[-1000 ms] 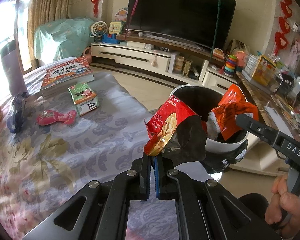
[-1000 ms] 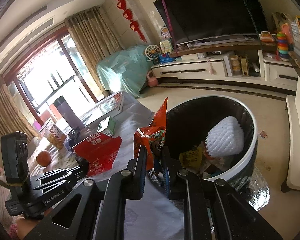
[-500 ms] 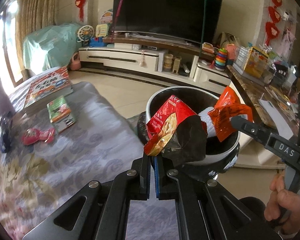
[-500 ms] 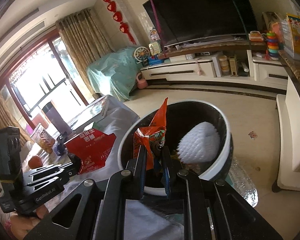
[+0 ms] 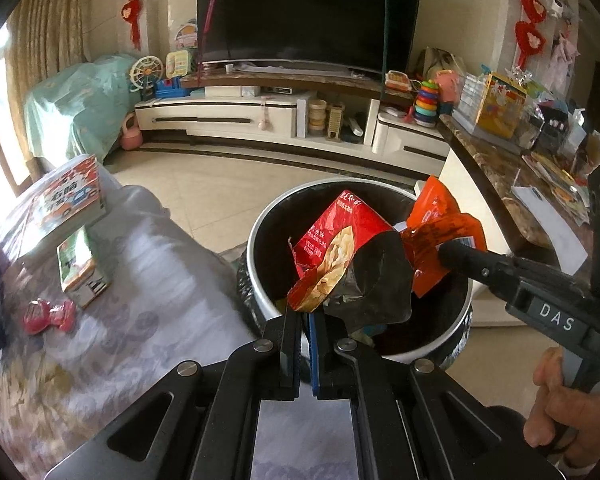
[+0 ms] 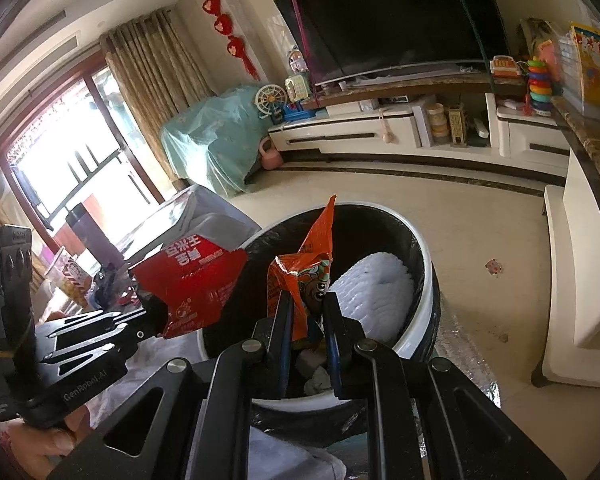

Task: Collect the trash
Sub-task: 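Carry the red chip bag and orange snack bag over the trash bin, then open both grippers above the bin to drop both snack bags, then move both grippers back to the blue plastic bag and pink candy package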

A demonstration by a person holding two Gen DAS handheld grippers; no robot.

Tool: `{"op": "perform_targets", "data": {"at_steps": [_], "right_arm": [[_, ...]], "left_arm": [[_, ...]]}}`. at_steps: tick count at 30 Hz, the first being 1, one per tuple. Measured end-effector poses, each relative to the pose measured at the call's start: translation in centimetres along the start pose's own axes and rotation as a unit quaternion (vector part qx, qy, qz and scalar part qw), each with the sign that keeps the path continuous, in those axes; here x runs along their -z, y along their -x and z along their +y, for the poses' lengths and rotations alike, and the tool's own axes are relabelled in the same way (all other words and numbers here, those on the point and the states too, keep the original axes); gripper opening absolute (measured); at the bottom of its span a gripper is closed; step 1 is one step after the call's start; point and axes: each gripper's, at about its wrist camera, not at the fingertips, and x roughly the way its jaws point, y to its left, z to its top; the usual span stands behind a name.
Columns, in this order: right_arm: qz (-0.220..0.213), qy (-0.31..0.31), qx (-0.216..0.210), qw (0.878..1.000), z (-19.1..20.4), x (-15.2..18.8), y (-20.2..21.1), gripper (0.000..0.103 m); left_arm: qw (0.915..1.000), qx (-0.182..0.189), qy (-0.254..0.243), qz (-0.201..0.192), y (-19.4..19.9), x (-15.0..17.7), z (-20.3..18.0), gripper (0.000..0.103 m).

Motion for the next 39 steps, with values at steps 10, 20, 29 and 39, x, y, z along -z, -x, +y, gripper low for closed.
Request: {"op": "perform_targets", "data": {"at_steps": [10,20,29,39], "right_arm": [[0.013,0.009,0.008,1.0,-0.2,-0.6,-0.7,0.014],[0.027,0.011,0.012,1.0,0.0,-0.9,-1.4,0.018],[0.031,-0.001,0.019,0.999,-0.5,-1.2,-1.3,0.06],[0.009,0.006,0.016,1.0,0.6,-1.3,0.0,0.073]], "left_arm": [[0.9999,-0.001,-0.006,0.011,-2.1,-1.2,-0.6,0.002],[0.9998,0.001,-0.002,0.022,-3.6,-2.1,-0.8,0.002],[0.9998,-0.008,0.01,0.015,-3.1,-2.1,-0.5,0.038],[0.9992,-0.012,0.037,0.003,-0.9,0.6,0.9,0.052]]}}
